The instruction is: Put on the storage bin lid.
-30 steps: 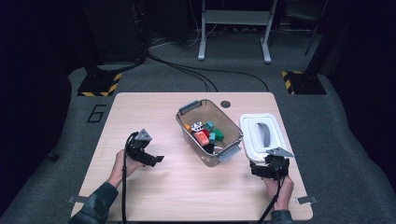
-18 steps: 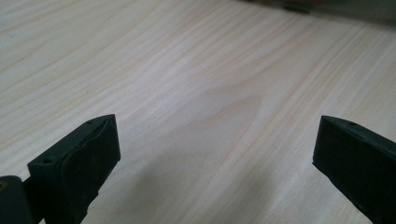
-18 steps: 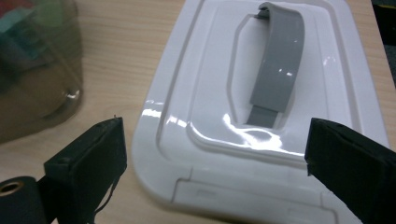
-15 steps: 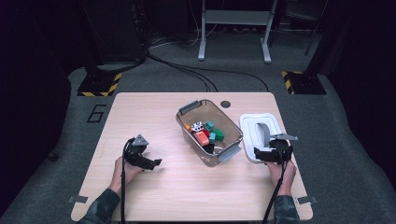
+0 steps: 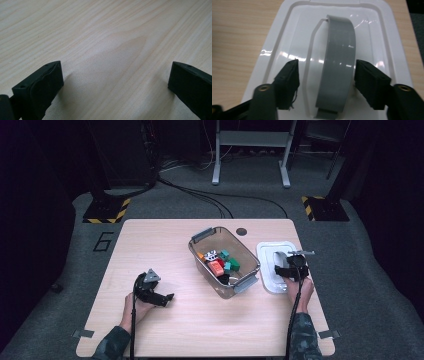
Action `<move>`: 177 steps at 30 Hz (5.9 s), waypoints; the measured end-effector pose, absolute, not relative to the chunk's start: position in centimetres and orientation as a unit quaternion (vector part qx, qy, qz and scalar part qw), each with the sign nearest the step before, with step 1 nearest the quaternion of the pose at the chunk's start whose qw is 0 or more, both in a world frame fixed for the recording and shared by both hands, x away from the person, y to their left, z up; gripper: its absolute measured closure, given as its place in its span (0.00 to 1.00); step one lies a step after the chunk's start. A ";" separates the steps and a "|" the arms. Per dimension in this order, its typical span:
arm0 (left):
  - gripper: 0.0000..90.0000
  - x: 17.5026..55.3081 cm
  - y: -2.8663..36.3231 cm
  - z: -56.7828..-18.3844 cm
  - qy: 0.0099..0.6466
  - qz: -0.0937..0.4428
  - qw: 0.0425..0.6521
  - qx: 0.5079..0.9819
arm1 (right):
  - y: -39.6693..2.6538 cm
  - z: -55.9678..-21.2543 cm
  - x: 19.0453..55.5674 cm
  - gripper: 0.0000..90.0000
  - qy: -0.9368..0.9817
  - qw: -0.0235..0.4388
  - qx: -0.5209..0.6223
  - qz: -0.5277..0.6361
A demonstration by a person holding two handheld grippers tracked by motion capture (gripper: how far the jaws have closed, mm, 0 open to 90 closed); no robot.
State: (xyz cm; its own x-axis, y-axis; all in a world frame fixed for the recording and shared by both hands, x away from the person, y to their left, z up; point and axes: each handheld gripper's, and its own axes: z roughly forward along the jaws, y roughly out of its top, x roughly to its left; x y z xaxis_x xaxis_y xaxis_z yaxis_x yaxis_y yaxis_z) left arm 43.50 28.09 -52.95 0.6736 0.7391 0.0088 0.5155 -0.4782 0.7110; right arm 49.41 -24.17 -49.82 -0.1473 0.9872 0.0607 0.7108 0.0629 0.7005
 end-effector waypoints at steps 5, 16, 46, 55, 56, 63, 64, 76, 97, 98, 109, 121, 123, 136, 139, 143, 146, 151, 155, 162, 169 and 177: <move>0.00 43.5 28.1 -52.9 0.371 0.159 0.350 0.845 | -23.8 -50.6 50.1 0.60 0.691 0.242 0.614 0.295; 0.00 43.7 28.1 -53.0 0.369 0.159 0.354 0.844 | -24.1 -49.3 49.2 0.74 0.691 0.257 0.603 0.305; 0.01 43.8 28.0 -53.0 0.371 0.159 0.355 0.844 | -25.6 -39.6 46.1 0.74 0.688 0.308 0.575 0.317; 0.01 43.8 28.0 -52.9 0.370 0.159 0.353 0.845 | -24.4 -36.8 45.7 0.74 0.691 0.310 0.562 0.333; 0.01 43.8 28.0 -52.9 0.370 0.159 0.353 0.844 | -24.2 -36.6 45.7 0.74 0.691 0.308 0.562 0.335; 0.01 43.8 28.0 -52.9 0.370 0.160 0.353 0.844 | -21.7 -34.8 45.4 0.74 0.700 0.301 0.540 0.357; 0.01 43.8 28.0 -52.9 0.369 0.160 0.353 0.845 | -21.4 -34.7 45.4 0.74 0.702 0.298 0.538 0.359; 0.01 43.8 28.1 -52.9 0.370 0.159 0.352 0.845 | -16.2 -33.8 45.6 0.74 0.728 0.276 0.501 0.379; 0.01 43.8 28.1 -52.9 0.371 0.159 0.353 0.844 | -8.5 -36.0 47.0 0.74 0.769 0.205 0.468 0.384; 0.01 43.8 28.1 -52.9 0.370 0.159 0.352 0.845 | -8.2 -36.2 47.0 0.74 0.770 0.199 0.471 0.382; 0.01 43.8 28.1 -52.9 0.369 0.159 0.351 0.846 | -5.9 -37.8 47.8 0.74 0.786 0.178 0.466 0.365; 0.02 43.8 28.0 -52.9 0.371 0.158 0.354 0.844 | -5.6 -38.6 47.9 0.72 0.787 0.179 0.466 0.362; 0.02 43.8 28.0 -52.9 0.371 0.158 0.354 0.844 | -5.8 -38.6 48.0 0.66 0.787 0.176 0.466 0.364; 0.03 43.8 28.0 -52.9 0.373 0.156 0.355 0.843 | -8.6 -37.1 46.2 0.10 0.779 0.181 0.445 0.403; 0.03 43.8 28.0 -52.9 0.373 0.157 0.355 0.843 | -9.2 -36.7 45.4 0.06 0.777 0.191 0.442 0.406; 0.03 43.8 28.0 -53.0 0.373 0.165 0.359 0.839 | -10.3 -36.2 44.3 0.04 0.773 0.208 0.439 0.410; 0.04 43.8 28.0 -52.9 0.373 0.161 0.357 0.841 | -11.3 -36.0 43.5 0.02 0.769 0.214 0.440 0.411; 0.04 43.8 28.1 -52.9 0.374 0.161 0.353 0.842 | -13.4 -36.2 41.8 0.01 0.761 0.225 0.450 0.411; 0.04 43.8 28.1 -52.9 0.373 0.161 0.354 0.843 | -15.1 -36.6 40.5 0.01 0.756 0.236 0.457 0.405; 0.04 43.8 28.0 -52.9 0.373 0.161 0.355 0.842 | -18.3 -39.1 38.5 0.02 0.742 0.240 0.482 0.399; 0.04 43.8 28.1 -52.8 0.372 0.162 0.352 0.844 | -21.2 -42.6 36.3 0.02 0.719 0.244 0.511 0.403; 0.05 43.8 28.1 -52.8 0.374 0.162 0.354 0.842 | -23.5 -48.0 34.7 0.01 0.702 0.220 0.559 0.383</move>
